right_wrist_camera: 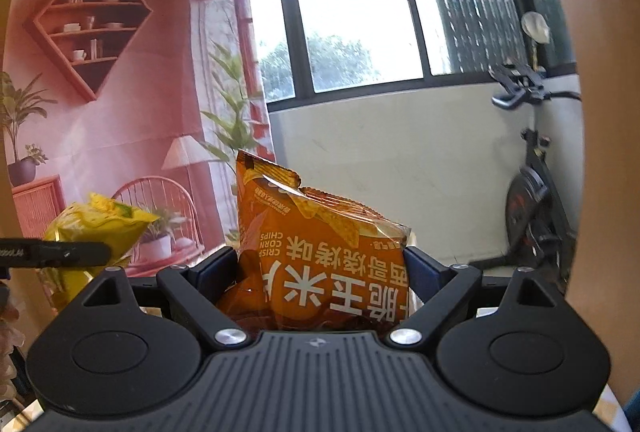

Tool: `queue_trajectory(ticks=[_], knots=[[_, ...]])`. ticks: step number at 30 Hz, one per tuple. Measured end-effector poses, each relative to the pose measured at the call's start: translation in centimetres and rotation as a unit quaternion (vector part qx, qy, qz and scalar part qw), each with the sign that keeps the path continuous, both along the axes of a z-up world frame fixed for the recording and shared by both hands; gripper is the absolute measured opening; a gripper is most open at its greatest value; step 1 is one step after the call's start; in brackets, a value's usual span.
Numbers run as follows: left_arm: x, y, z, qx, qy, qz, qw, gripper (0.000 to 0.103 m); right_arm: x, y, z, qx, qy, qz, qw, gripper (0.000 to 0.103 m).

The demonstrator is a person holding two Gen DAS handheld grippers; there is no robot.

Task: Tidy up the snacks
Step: 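Lift both bags and carry them over the cardboard box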

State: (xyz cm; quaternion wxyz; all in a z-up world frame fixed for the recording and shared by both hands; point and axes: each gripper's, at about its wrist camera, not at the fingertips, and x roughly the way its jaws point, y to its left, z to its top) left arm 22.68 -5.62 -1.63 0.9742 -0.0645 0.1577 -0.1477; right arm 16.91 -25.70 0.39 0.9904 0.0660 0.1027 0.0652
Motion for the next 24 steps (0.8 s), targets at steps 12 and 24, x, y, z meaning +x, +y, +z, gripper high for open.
queue_trajectory(ticks=[12,24], knots=[[7.8,-0.5,-0.8,0.012,0.031,0.002,0.9994,0.089,8.7,0.4,-1.7,-0.006,0.024,0.006,1.0,0.09],[10.9,-1.2,-2.2,0.033,0.074,-0.012,0.9966,0.089,12.2,0.6,-4.1,-0.018,0.061,0.014,0.998,0.091]])
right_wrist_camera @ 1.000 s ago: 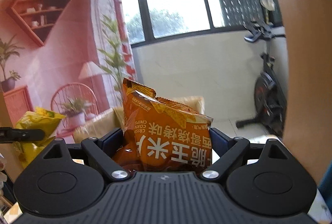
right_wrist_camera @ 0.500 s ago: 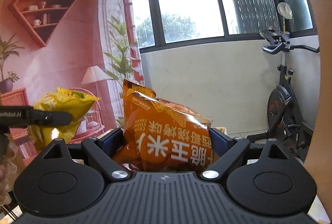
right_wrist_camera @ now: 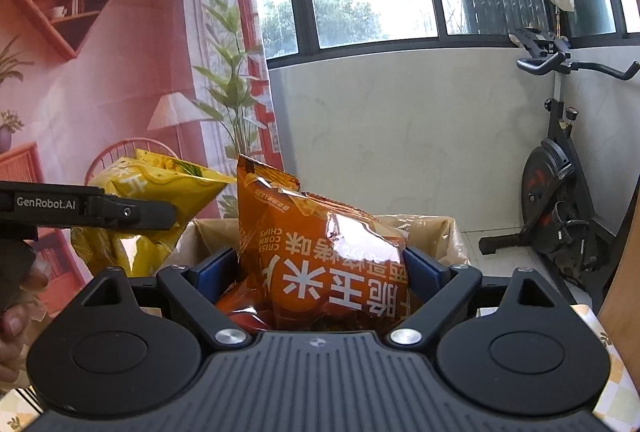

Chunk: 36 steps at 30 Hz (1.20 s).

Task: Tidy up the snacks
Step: 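Open both grippers to drop the yellow and orange bags into the box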

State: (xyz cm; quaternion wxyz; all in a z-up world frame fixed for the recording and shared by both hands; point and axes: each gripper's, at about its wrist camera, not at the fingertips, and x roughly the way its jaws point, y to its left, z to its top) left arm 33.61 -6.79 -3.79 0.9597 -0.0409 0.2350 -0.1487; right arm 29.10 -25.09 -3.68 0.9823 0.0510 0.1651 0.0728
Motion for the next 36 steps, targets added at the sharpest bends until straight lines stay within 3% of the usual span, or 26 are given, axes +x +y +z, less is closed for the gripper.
queue_trajectory(ticks=[8,17,29,36], knots=[[0.9,0.2,-0.2,0.022,0.021,0.001,0.9995,0.094,0.9,0.2,-0.6,0.0,0.029,-0.003,1.0,0.098],[0.3,0.4,0.5,0.01,0.019,0.005,0.9998,0.094,-0.4,0.4,0.4,-0.004,0.009,-0.007,1.0,0.1],[-4.8,2.8,1.0,-0.001,0.006,0.005,1.0,0.093,-5.7,-0.9,0.9,0.024,-0.002,-0.043,0.999,0.1],[-9.0,5.1,-0.4,-0.002,-0.007,0.02,0.9998,0.093,-9.6,-0.6,-0.3,0.011,-0.009,-0.044,0.999,0.098]])
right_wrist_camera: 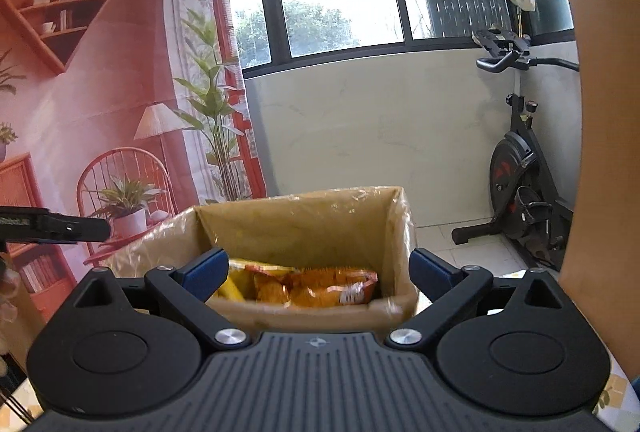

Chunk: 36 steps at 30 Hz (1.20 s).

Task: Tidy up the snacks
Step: 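Move both grippers back down to the snack pile beside the box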

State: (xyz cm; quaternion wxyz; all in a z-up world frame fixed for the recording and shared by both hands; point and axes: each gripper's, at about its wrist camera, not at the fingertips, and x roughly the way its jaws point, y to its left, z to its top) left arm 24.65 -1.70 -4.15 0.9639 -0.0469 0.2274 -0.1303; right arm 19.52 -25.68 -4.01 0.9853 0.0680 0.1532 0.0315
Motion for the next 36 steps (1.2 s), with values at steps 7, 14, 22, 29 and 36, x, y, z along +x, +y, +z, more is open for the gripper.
queue_trajectory(ticks=[7,14,22,29,36], knots=[[-2.7,1.3,-3.0,-0.014,0.014,0.02,0.9996,0.092,-2.7,0.1,-2.4,-0.005,0.005,-0.008,1.0,0.098],[-4.1,1.3,-6.8,-0.006,0.053,0.035,0.998,0.09,-3.9,-0.2,-5.4,0.006,0.044,-0.009,0.999,0.098],[-5.0,1.9,-8.9,0.003,0.073,0.046,0.9963,0.088,-4.3,1.0,-9.1,0.009,0.092,0.031,0.995,0.094],[-5.4,3.0,-10.6,-0.004,0.095,0.061,0.9936,0.088,-3.2,3.8,-12.0,-0.007,0.136,0.082,0.987,0.092],[-5.6,3.7,-11.9,-0.01,0.106,0.073,0.9916,0.088,-1.3,6.7,-14.5,-0.05,0.168,0.121,0.977,0.092]])
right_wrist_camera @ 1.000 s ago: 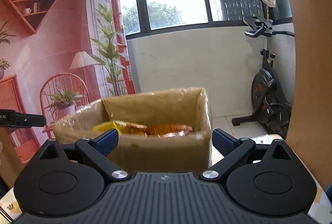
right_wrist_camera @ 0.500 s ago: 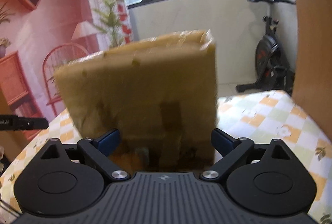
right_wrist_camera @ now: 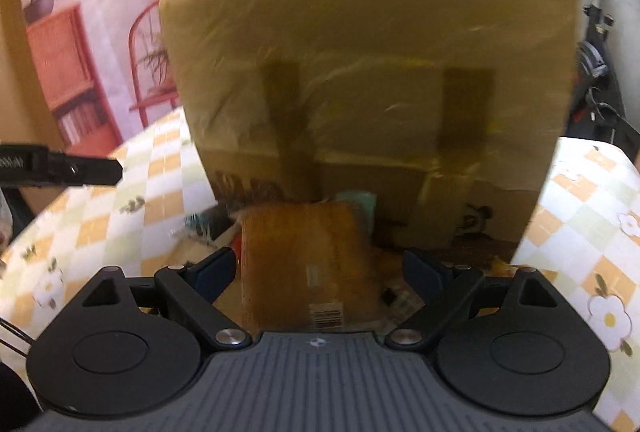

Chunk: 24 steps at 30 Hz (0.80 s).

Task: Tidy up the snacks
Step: 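Move both grippers back down to the snack pile beside the box, then grasp the dark round pastry with the left gripper while the right grasps the bread loaf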

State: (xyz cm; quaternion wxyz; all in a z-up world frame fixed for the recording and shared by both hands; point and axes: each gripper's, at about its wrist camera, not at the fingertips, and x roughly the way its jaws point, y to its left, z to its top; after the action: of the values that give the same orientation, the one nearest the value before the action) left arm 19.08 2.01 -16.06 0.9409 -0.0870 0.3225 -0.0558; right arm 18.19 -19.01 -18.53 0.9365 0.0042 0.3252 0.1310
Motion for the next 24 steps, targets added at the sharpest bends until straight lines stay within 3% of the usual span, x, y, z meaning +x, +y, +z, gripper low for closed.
queue_trajectory(ticks=[9,11,19,24], knots=[[-0.5,-0.1,-0.8,0.0,0.008,0.004,1.0,0.088,2.0,1.7,-1.6,-0.029,0.022,0.015,0.999,0.091],[-0.6,-0.2,-0.9,0.0,0.009,0.004,1.0,0.088,1.9,1.7,-1.8,-0.029,0.021,0.012,0.999,0.076],[-0.9,-0.7,-1.7,-0.005,0.018,-0.003,0.9998,0.088,-1.1,0.4,-1.4,0.002,0.007,-0.03,1.0,0.074],[-1.2,-1.4,-2.3,-0.003,0.027,-0.015,0.9995,0.087,-3.5,0.0,-1.7,-0.007,0.001,-0.056,0.998,0.074]])
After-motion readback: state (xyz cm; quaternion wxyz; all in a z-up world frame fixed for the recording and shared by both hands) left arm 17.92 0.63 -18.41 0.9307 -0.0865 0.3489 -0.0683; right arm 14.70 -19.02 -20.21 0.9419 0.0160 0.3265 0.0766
